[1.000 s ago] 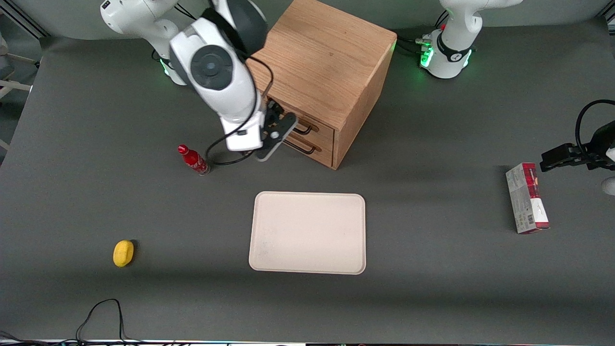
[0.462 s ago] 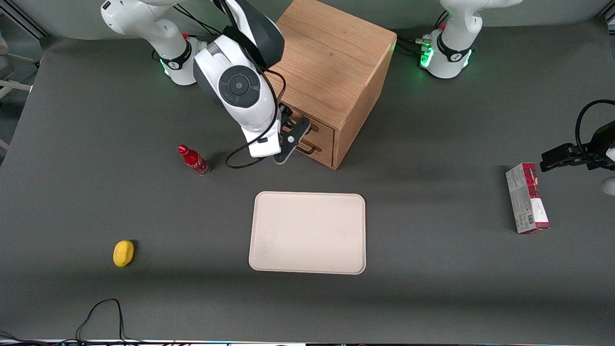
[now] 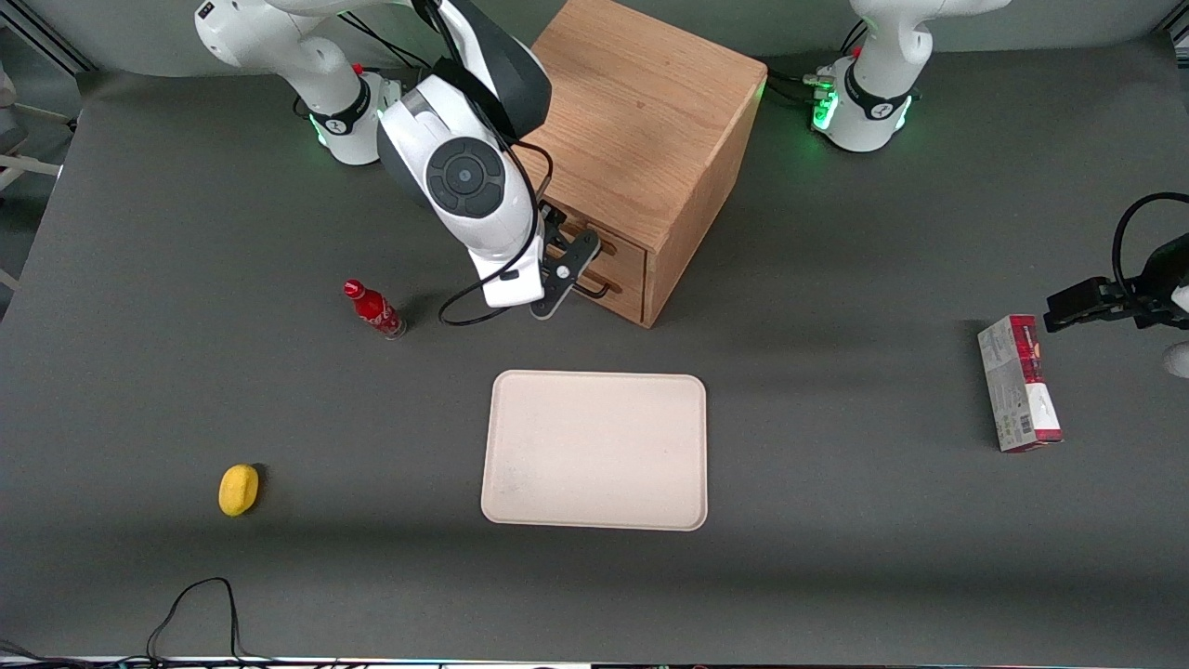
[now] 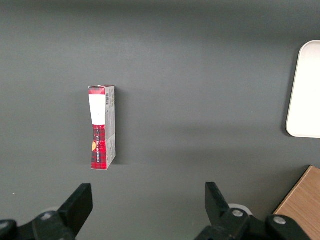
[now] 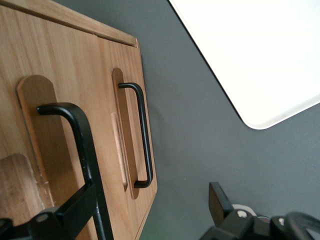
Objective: Open upper drawer
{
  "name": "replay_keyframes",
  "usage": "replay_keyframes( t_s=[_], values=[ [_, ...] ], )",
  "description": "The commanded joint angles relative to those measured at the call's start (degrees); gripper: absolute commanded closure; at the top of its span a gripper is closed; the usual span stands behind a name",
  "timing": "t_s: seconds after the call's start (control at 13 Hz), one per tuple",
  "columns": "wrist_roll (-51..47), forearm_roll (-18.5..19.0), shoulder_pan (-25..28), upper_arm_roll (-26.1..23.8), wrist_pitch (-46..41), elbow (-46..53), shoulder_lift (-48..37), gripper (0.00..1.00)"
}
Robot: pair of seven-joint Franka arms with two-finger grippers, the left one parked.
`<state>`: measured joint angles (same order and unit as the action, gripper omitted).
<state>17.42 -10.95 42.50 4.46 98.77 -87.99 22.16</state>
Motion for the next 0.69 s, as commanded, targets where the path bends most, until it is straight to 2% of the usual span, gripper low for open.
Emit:
replay_keyframes(
  t_s=[0.0,0.23,0.62],
  values=[
    [1.82,-1.88,0.21,0.46,-0.60,-1.22,0.08,0.00],
    [2.18,-5.03,-0.49,0.90,-2.62,0.00,0.08,0.00],
    [2.26,-5.57,-1.37,0.99,-2.88,0.45,0.08,0.00]
  ],
)
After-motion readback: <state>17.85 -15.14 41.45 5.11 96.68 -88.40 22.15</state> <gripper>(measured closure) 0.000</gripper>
